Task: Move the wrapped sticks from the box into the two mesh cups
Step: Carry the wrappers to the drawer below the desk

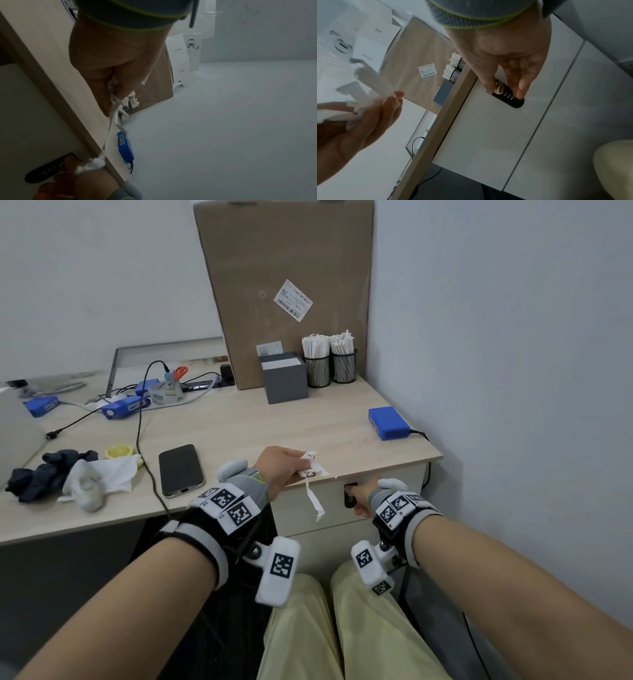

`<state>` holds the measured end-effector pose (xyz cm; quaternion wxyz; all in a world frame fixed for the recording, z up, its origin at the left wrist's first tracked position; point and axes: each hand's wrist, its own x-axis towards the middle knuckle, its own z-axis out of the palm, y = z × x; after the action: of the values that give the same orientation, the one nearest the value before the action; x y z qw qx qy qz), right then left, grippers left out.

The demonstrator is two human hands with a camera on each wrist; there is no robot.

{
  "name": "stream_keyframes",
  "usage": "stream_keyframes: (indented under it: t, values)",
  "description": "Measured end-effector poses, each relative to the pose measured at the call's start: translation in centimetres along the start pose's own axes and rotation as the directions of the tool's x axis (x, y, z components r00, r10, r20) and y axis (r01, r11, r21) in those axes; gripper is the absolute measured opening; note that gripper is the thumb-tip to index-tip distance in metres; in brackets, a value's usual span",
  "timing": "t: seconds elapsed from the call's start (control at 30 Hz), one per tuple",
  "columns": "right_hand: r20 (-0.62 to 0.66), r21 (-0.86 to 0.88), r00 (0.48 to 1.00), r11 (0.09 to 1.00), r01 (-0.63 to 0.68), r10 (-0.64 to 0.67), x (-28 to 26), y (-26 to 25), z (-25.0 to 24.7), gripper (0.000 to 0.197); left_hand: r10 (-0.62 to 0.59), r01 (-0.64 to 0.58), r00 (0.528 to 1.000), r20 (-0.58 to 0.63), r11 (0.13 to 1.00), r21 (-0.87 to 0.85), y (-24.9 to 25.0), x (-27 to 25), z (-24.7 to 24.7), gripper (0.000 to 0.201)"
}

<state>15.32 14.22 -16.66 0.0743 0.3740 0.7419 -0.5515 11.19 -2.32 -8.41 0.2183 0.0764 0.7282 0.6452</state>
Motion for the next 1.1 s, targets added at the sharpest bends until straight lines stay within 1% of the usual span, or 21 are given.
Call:
stream_keyframes:
  t: [0.1,0.17,0.23,0.33,0.43,0.57,0.63,0.7,0.77,0.8,0.87,0.9,0.97,1.03,1.1]
  values:
    - [0.026,-0.008,0.999,0.999,0.035,-0.035,0.1,-0.3,-0.4,0.016,0.000,0.000,1.000,-0.003,1.000,0.026,-0.2,0.2,0.0,0.023]
    - [0.029,-0.023,0.998,0.998,0.052,-0.051,0.6,-0.4,-0.7,0.023,0.002,-0.002,1.000,-0.003,0.998,0.059,-0.3,0.3,0.2,0.024]
    - [-0.009,-0.042,1.000,0.999,0.029,-0.029,1.0,-0.5,-0.7,0.027,0.003,-0.004,1.000,0.005,0.996,0.084,-0.4,0.2,0.4,0.024]
    - [0.004,-0.013,1.000,1.000,0.009,-0.009,1.1,-0.8,-0.5,0.025,0.011,-0.014,1.000,0.029,0.993,0.120,-0.6,0.2,0.5,0.022]
    - [-0.022,-0.057,1.000,0.998,-0.008,0.006,1.1,-0.8,-0.7,0.024,0.023,-0.028,0.999,0.034,0.987,0.159,-0.6,0.3,0.6,0.019]
    - [-0.033,-0.133,0.999,0.991,0.009,-0.014,0.6,-0.8,-0.9,0.022,0.044,-0.054,0.997,0.060,0.981,0.184,-0.5,0.2,1.0,0.018]
    - [-0.011,-0.194,1.000,0.981,0.003,-0.005,-0.5,-0.4,-1.3,0.024,0.059,-0.072,0.996,0.068,0.976,0.206,-0.5,0.2,1.3,0.017]
    - [0.040,-0.208,0.999,0.978,-0.006,0.015,-2.0,0.6,-2.2,0.026,0.056,-0.071,0.995,0.077,0.976,0.206,-0.4,0.1,1.8,0.018]
    - [0.084,-0.149,0.996,0.989,-0.005,0.018,-3.7,1.8,-3.3,0.022,0.060,-0.081,0.993,0.099,0.972,0.222,-0.3,0.4,2.6,0.018]
    - [0.098,-0.131,0.995,0.991,0.002,0.011,-4.3,2.3,-3.7,0.019,0.075,-0.100,0.992,0.105,0.961,0.257,-0.3,0.5,3.0,0.017]
    - [0.121,-0.158,0.993,0.987,0.011,0.008,-5.4,3.2,-4.2,0.009,0.113,-0.149,0.987,0.117,0.920,0.364,-0.4,0.7,4.0,0.017]
    - [0.132,-0.186,0.991,0.983,0.009,0.016,-5.7,3.7,-4.3,0.010,0.124,-0.169,0.984,0.131,0.891,0.421,-0.5,0.5,4.6,0.018]
    - [0.148,-0.247,0.988,0.969,0.001,0.036,-5.9,4.9,-4.4,0.019,0.115,-0.205,0.975,0.192,0.806,0.556,-0.6,0.1,5.8,0.021]
    - [0.151,-0.243,0.987,0.970,-0.012,0.050,-6.0,6.0,-4.7,0.027,0.047,-0.230,0.962,0.268,0.667,0.708,-0.8,-0.5,7.0,0.024]
    - [0.163,-0.246,0.985,0.969,-0.008,0.050,-6.2,6.5,-4.8,0.024,-0.038,-0.222,0.960,0.276,0.493,0.841,-1.1,-1.0,7.7,0.026]
